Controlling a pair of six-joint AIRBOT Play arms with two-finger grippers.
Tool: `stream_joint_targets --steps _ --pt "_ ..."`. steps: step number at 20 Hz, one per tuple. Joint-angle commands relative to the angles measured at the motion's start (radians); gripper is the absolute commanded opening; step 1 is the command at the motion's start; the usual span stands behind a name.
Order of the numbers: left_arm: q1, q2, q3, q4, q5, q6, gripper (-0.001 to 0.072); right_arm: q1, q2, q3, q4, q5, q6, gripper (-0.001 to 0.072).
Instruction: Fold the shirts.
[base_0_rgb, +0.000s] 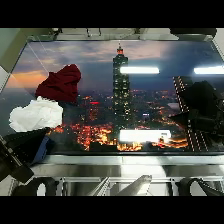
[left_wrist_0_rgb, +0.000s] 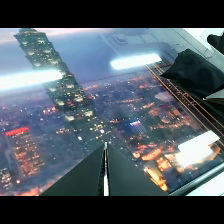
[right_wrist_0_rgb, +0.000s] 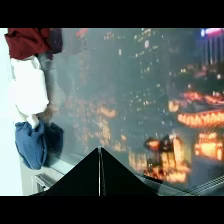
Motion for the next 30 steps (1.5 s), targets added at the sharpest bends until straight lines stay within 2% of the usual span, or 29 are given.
stream_joint_targets --steps 1,16,23,26,27,28,29,30 --pt "0.001 0.001 0.000 0.000 0.000 0.000 0.0016 0.000 0.000 -0.001 0.000 0.000 0.000 0.0017" --pt "0.001 0.001 0.000 0.000 0.002 0.000 0.0016 0.000 0.000 -0.001 0.000 0.000 0.000 0.0018" --pt "0.001 -0.005 0.000 0.017 0.211 0.000 0.0006 0.000 0.000 -0.001 0.000 0.000 0.000 0.0017" --pt "0.001 -0.099 0.008 0.138 0.242 -0.001 0.0009 0.000 0.000 -0.001 0.008 -0.026 0.000 0.0018" --pt "0.001 -0.161 0.029 0.204 0.243 -0.001 0.0150 0.000 0.000 -0.001 0.008 -0.023 0.000 0.0018" --pt "0.001 -0.228 0.057 0.267 0.249 -0.001 0.0373 0.000 0.000 0.000 0.009 -0.024 0.000 0.0020" --pt "0.001 -0.308 0.094 0.335 0.266 -0.001 0.0632 0.000 0.000 0.000 0.011 -0.026 0.000 0.0072" --pt "0.002 -0.393 0.136 0.388 0.278 -0.006 0.0716 0.000 0.000 0.000 0.011 -0.026 -0.002 0.0279"
